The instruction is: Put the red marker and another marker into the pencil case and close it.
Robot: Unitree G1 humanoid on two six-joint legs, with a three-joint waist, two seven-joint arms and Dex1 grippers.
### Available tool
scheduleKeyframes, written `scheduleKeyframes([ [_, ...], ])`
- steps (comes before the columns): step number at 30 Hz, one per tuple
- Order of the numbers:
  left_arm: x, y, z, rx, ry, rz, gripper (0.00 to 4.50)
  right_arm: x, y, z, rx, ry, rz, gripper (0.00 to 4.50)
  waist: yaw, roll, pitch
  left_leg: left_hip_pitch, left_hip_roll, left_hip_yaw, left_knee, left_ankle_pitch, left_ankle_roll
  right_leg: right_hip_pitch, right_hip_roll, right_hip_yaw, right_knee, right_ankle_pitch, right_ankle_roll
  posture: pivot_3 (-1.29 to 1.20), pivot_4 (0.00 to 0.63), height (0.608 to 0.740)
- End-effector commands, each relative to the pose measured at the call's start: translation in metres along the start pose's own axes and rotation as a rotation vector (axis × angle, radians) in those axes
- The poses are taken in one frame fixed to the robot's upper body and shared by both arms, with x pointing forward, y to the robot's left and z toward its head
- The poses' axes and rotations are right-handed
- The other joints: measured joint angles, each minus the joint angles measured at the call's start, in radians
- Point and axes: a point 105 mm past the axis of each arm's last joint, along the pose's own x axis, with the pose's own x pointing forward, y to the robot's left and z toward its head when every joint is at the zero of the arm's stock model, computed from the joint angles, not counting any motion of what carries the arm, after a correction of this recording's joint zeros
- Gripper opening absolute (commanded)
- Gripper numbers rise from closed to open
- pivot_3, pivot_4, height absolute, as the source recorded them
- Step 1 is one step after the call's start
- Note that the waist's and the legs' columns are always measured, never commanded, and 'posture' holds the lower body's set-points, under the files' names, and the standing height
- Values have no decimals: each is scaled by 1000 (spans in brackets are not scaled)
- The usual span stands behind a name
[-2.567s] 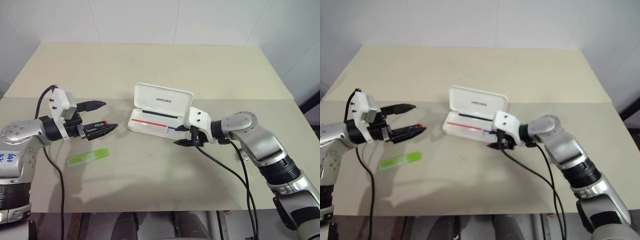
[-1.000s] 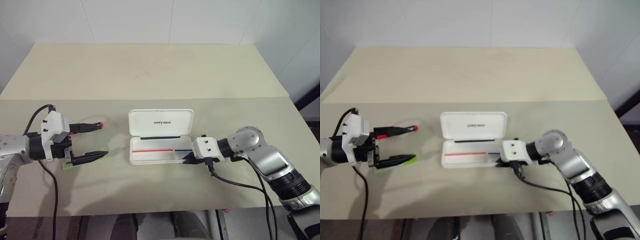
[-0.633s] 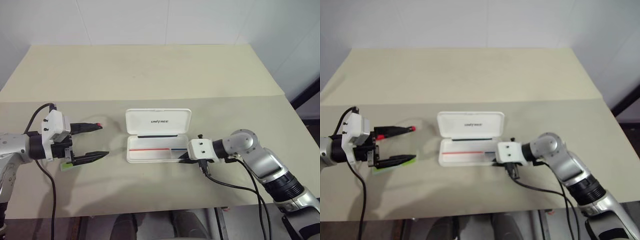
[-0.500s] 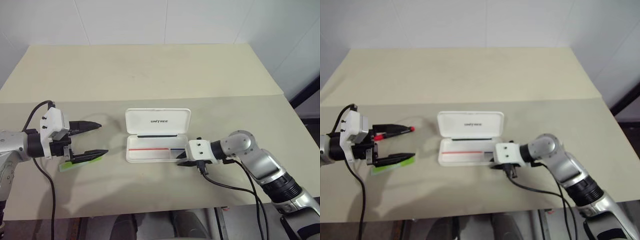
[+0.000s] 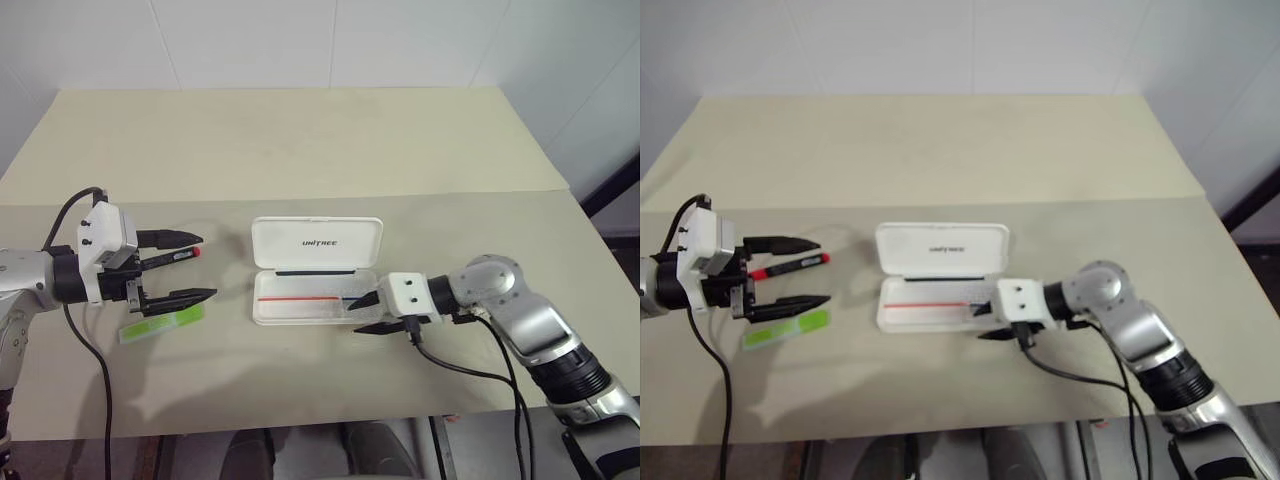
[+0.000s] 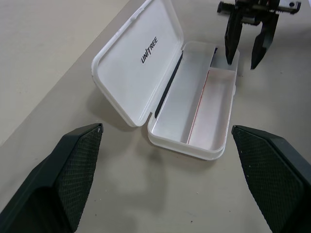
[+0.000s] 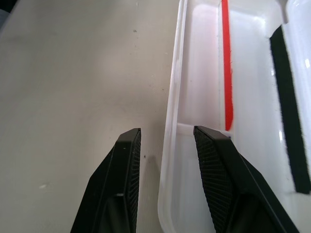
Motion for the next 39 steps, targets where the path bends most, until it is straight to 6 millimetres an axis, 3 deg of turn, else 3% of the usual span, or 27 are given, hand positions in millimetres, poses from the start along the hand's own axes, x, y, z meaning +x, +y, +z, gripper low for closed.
scheduleKeyframes([
  [1, -10, 4, 3, 39, 28, 25, 4500, -22, -17, 18, -58, -67, -73, 1835, -2, 0, 0, 0, 0, 0, 0, 0, 0, 0, 0, 0, 0, 0, 0, 0, 150, 740],
  [5, -32, 11, -9, 43, 112, 82, 4500, -53, -29, 37, -63, -264, -169, 3124, -2, 0, 0, 0, 0, 0, -1, 0, 0, 0, 0, 0, 0, 0, 0, 0, 150, 740],
  [9, -52, 20, -27, 42, 222, 118, 4500, -70, -33, 50, -57, -373, -241, 4460, -1, 0, 0, 0, 0, 0, -2, 0, 0, 0, 0, 0, -1, 0, 0, 0, 150, 740],
  [16, -86, 45, -59, 55, 505, 134, 4500, -95, -57, 86, -18, -518, -392, 4460, -3, 1, 1, 0, 0, 1, -3, 0, 0, -1, 0, 0, 0, -1, -1, 0, 150, 740],
  [21, -89, 74, -72, 75, 615, 173, 4500, -97, -59, 94, -24, -516, -415, 4460, 6, 1, 1, 0, 0, 1, -6, 0, 0, -2, 0, -1, 0, -2, -3, 0, 150, 740],
  [27, -66, 100, -86, 86, 640, 183, 4500, -91, -53, 92, -19, -497, -422, 4460, 27, 1, 1, -1, 0, 2, -7, 0, 0, -5, 0, -1, 0, -3, -2, 0, 150, 740],
  [37, -19, 112, -98, 70, 621, 139, 4500, -95, -48, 92, -6, -485, -471, 4460, 39, 0, 0, -2, 0, 2, -2, 0, 0, -4, 0, -1, 5, -4, -1, 0, 150, 740],
  [39, -15, 113, -101, 64, 623, 141, 3948, -96, -48, 93, -4, -484, -477, 4500, 48, 1, 0, -1, 0, 2, -1, 0, 0, -4, 0, -1, 6, -3, -1, 0, 150, 740],
])
